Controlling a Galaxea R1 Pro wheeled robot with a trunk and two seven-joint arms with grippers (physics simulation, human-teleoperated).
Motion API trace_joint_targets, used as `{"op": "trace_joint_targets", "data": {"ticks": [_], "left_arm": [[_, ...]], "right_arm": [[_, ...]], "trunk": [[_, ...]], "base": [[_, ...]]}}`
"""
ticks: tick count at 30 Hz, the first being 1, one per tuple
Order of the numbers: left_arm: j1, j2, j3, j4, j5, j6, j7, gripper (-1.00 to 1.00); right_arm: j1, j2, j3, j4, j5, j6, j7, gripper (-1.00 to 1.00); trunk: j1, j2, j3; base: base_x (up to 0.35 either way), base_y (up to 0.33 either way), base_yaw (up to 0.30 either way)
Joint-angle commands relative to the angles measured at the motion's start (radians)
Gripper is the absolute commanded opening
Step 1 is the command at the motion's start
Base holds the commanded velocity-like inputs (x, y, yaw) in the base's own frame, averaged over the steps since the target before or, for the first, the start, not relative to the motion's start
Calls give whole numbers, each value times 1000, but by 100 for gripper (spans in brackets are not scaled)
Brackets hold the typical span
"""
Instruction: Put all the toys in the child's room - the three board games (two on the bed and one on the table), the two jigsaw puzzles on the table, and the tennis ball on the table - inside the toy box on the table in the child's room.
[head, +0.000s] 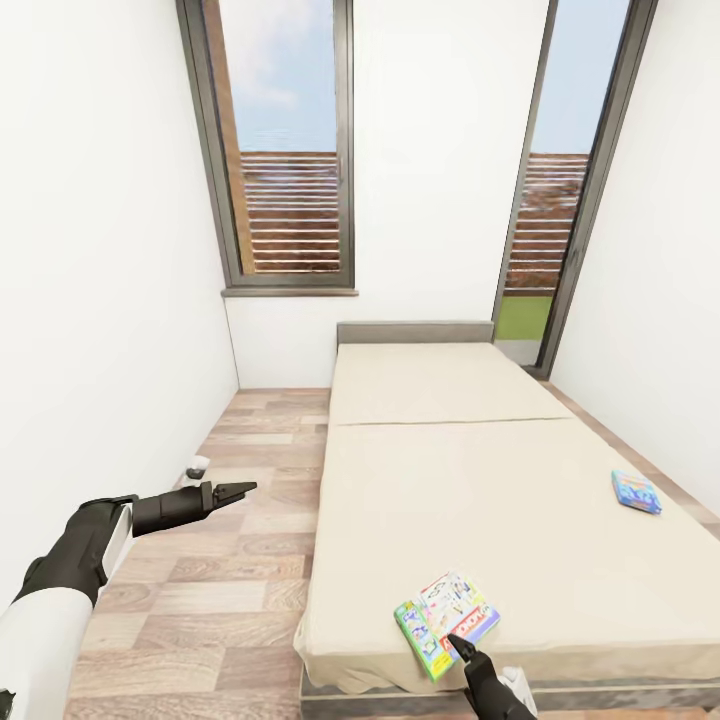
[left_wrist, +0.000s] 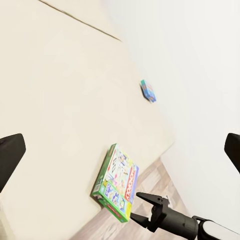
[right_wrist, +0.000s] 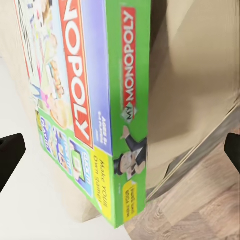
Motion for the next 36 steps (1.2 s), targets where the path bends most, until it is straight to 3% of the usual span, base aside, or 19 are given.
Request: {"op": "trace_joint_targets", "data": {"ticks": [1, 11, 36], "left_arm": [[-1, -1, 3, 0, -5, 10, -7, 100], [-1, -1, 3, 0, -4, 10, -8, 100], [1, -1, 3, 1, -4, 10, -8, 100]], "right_arm": [[0, 0, -5, 0, -7, 9, 2, 100], [0, 1, -5, 0, -7, 9, 2, 100], [-2, 5, -5, 0, -6, 9, 2, 100]], "trunk": [[4, -8, -4], [42, -78, -36], [42, -78, -36]], "base": [[0, 0, 0], [0, 0, 0], [16, 0, 0]]}}
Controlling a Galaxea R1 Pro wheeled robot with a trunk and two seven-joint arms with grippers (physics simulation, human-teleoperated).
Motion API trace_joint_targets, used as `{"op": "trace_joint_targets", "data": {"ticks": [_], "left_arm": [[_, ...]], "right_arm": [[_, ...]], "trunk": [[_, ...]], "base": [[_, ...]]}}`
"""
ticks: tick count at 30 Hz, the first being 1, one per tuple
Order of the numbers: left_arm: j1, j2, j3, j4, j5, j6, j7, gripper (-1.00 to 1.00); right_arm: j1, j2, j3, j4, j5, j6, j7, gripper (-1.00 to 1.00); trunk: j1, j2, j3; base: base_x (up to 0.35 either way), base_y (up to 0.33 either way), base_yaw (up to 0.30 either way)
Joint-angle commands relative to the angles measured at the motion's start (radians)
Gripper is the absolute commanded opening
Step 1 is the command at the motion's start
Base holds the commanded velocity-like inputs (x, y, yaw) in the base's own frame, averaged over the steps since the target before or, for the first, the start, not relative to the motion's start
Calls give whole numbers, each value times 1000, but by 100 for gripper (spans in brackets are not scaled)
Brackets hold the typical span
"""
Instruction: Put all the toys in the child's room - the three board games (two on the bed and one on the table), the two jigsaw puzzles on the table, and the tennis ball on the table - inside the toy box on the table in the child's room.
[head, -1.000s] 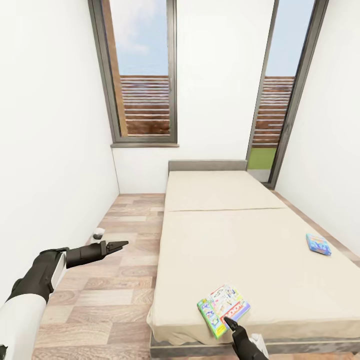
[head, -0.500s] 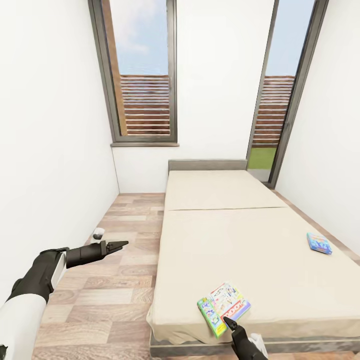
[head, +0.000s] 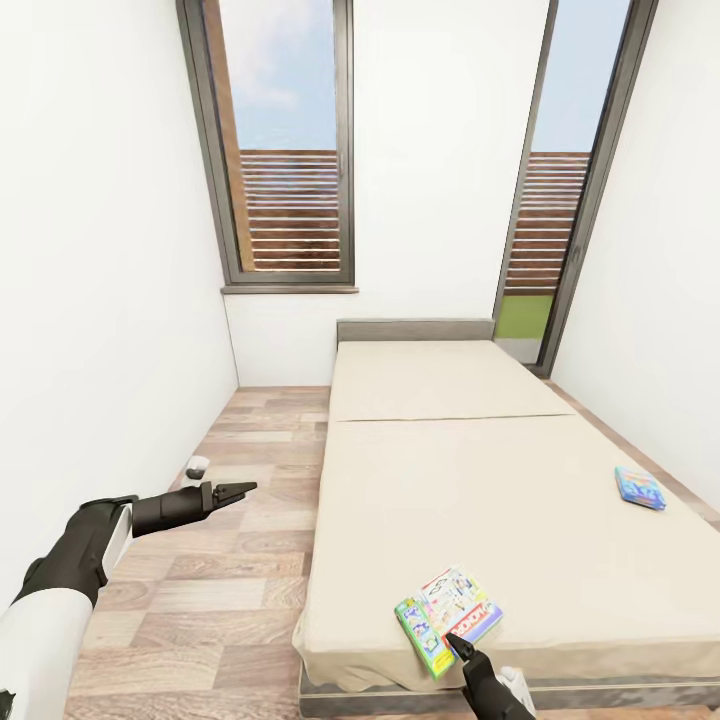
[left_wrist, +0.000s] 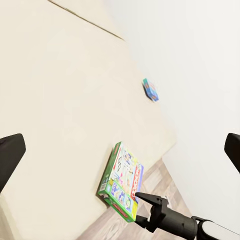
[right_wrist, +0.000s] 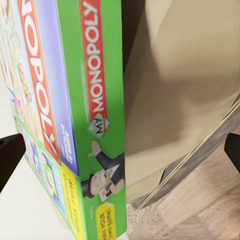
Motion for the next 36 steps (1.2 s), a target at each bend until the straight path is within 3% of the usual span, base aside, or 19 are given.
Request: {"op": "trace_joint_targets", "data": {"ticks": [1, 36], "left_arm": [[-1, -1, 3, 0, -5, 10, -6, 100], [1, -2, 3, 0, -6, 10, -3, 100]], "right_arm": [[-1, 0, -5, 0, -6, 9, 2, 100], [-1, 2, -5, 0, -5, 7, 2, 100]], "trunk": [[0, 0, -1], [0, 0, -1]], "base": [[0, 0, 0], [18, 20, 0]]}}
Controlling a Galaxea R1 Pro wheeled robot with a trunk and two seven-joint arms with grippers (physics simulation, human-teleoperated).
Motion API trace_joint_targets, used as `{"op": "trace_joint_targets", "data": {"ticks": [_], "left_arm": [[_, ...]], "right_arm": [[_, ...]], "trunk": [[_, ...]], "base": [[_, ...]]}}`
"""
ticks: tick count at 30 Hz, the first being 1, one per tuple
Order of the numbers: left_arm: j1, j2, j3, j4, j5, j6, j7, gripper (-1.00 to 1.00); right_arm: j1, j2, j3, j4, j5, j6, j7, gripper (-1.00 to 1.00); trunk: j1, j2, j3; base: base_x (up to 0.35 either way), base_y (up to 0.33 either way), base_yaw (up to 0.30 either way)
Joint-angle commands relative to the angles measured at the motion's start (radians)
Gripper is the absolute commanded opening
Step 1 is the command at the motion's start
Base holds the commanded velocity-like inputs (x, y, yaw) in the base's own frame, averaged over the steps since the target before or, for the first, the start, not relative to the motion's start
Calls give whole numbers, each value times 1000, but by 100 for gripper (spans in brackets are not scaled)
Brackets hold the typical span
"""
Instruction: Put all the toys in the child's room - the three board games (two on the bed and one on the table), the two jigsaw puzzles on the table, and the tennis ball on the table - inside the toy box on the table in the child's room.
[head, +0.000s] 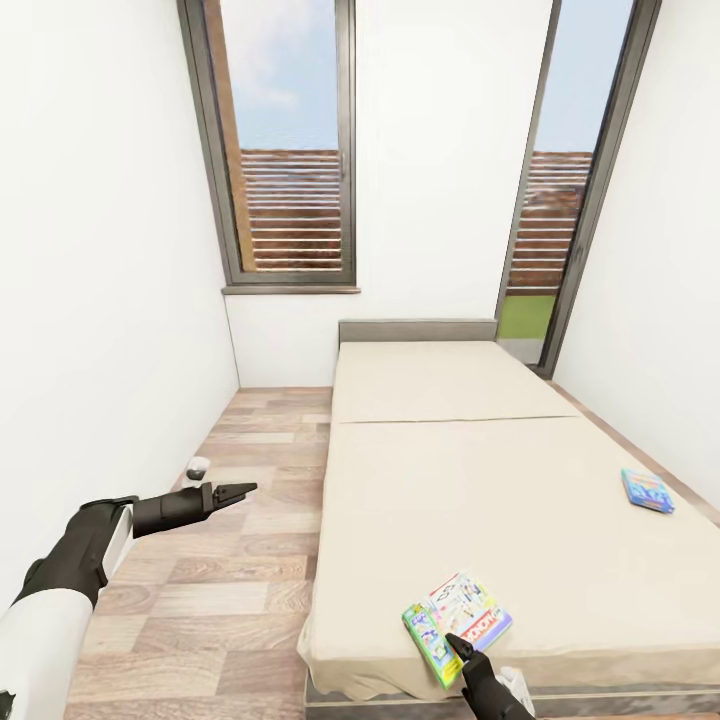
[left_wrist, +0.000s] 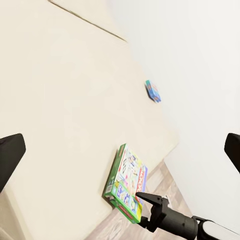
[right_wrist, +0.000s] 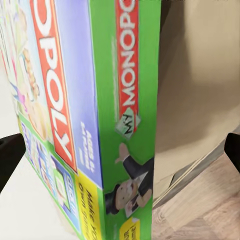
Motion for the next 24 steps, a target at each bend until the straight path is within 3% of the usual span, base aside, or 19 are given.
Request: {"op": "trace_joint_targets", "data": {"ticks": [1, 6, 7, 11, 24], "left_arm": [[-1, -1, 3, 0, -6, 10, -7, 100], [-1, -1, 3, -1, -6, 10, -7, 100], [-1, -1, 2, -1, -6, 10, -7, 100], [-1, -1, 2, 0, -6, 10, -6, 100], [-1, -1, 2, 0, -5, 10, -3, 100]], "right_arm": [[-1, 1, -5, 0, -6, 9, 2, 100], [-1, 1, -4, -1, -6, 3, 2, 100], [-1, 2, -4, -1, -6, -6, 2, -100], [-1, 2, -2, 0, -6, -38, 3, -100], [-1, 2, -2, 0, -6, -43, 3, -100]], "trunk": [[0, 0, -1], [0, 0, -1], [0, 0, -1], [0, 0, -1], [0, 0, -1]], "base": [[12, 0, 0], [4, 0, 0], [1, 0, 0], [0, 0, 0], [0, 0, 0]]}}
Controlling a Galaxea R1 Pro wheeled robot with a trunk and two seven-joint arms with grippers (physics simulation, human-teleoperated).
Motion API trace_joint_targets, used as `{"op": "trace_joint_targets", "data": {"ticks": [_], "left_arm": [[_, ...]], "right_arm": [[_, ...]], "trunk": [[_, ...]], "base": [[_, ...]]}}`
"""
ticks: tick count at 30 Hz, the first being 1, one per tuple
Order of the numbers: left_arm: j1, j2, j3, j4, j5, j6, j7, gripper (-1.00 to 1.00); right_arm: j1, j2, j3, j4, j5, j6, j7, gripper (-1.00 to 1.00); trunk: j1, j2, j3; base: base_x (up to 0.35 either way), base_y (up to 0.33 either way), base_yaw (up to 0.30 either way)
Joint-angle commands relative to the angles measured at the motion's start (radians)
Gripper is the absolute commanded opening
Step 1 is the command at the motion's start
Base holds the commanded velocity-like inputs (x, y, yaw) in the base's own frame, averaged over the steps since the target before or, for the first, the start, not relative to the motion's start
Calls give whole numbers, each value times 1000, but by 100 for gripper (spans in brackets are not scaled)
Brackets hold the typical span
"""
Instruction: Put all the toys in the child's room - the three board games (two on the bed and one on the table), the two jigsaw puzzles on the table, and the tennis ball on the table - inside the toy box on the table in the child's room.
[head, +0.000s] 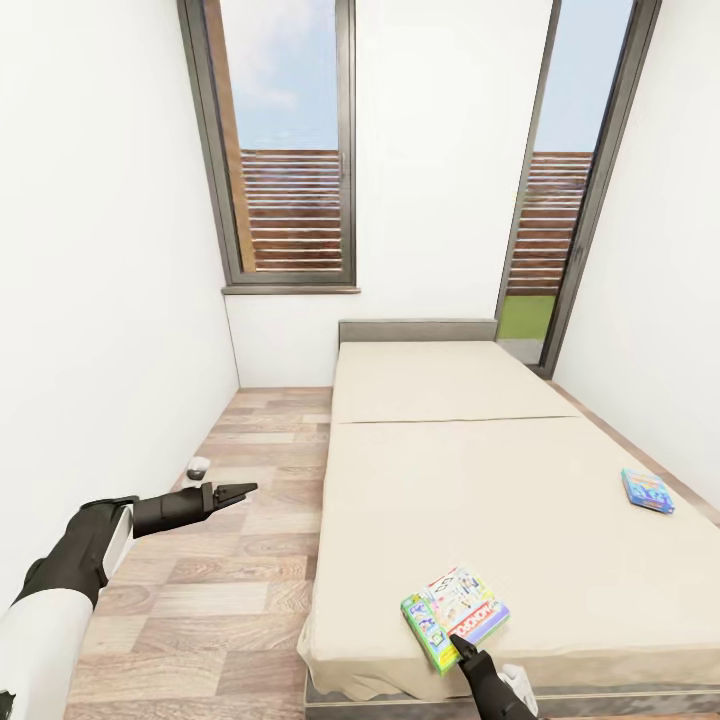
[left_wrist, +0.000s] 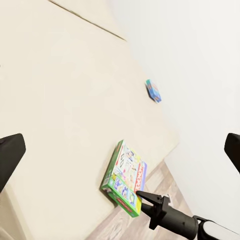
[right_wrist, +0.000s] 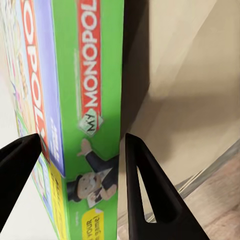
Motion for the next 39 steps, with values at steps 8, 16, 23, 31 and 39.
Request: {"op": "trace_joint_targets", "data": {"ticks": [8, 16, 23, 31, 39], "left_arm": [[-1, -1, 4, -1, -7, 10, -9, 100], [-1, -1, 2, -1, -10, 14, -3, 100], [-1, -1, 3, 0, -10, 11, -6, 100], [-1, -1, 2, 0, -10, 12, -2, 100], [-1, -1, 2, -1, -11, 15, 1, 100]], "right_arm": [[0, 0, -4, 0, -7, 9, 1, -100], [0, 0, -6, -1, -9, 9, 1, -100], [0, 0, -6, -1, -9, 8, 2, -100], [0, 0, -6, -6, -10, 9, 3, -100], [0, 0, -8, -9, -13, 10, 2, -100]], "trunk": [[0, 0, -1], [-31, 56, 24], [-50, 91, 40], [-81, 147, 65], [-111, 203, 90]], "base": [[0, 0, 0], [0, 0, 0], [0, 0, 0], [0, 0, 0], [0, 0, 0]]}}
